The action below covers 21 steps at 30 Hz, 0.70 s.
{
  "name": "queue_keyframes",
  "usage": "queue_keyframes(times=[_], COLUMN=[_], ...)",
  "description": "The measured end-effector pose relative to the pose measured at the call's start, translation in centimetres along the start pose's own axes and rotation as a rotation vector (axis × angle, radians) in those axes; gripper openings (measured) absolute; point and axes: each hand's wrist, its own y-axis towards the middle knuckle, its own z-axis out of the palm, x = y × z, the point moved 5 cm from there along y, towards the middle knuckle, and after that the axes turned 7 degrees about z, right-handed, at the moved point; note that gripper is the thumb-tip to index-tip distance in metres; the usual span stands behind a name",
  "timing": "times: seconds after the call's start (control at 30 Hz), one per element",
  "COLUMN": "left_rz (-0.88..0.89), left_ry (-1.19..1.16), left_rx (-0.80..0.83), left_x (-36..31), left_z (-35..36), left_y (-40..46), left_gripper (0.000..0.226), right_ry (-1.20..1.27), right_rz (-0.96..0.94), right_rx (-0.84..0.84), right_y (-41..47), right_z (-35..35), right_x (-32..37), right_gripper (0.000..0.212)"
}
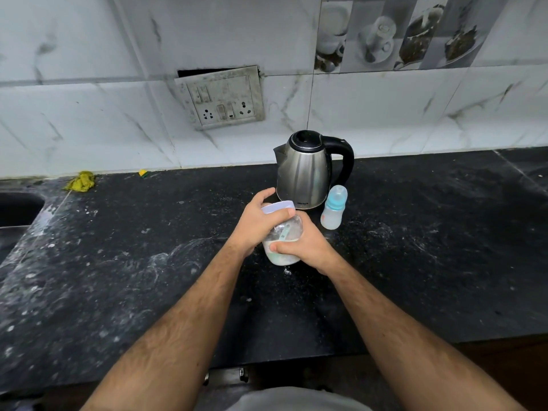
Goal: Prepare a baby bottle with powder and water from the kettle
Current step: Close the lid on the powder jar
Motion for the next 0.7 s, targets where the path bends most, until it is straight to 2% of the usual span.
queue_keyframes(times=[0.07,0.1,0.17,0.3,0.4,0.5,0.7], left_rz=[-0.067,-0.111,-0.203,-0.337,-0.321,-0.271,-0.246], left_ry=[-0.025,-0.053,-0.088,-0.092,-0.105,-0.077,-0.031], left_rx=[0.011,0.002,0.010,0.086,0.070,0.059,0.071], left_x=[0.8,1.3,2.2,4.8,5.7,5.8,5.3], left_z=[0.0,-0.1,-0.3,-0.3,-0.2,0.1,0.5], left_y=[-0.2,-0.4,-1.1,-2.6,-2.4,-1.5,1.7], left_gripper=[0.100,0.095,0.070,0.058,0.045,0.033,0.024], right_ry=[0.030,0.030,0.013,-0.082,-0.220,-0.379,-0.423], right_rz=[0.016,0.034,0.058,0.083,0.086,0.084,0.081], right_rx=[0.012,0.001,-0.033,-0.025,-0.040,-0.113,-0.209], right_y=[0.0,-0.1,-0.1,0.6,1.4,2.5,5.4], right_z=[0.0,-0.1,-0.4,-0.8,-1.2,-2.0,-3.1], right_x=[-0.8,-1.2,-1.9,-3.6,-4.6,-4.7,-3.4], right_gripper=[0.088,0.090,0.093,0.092,0.088,0.095,0.090])
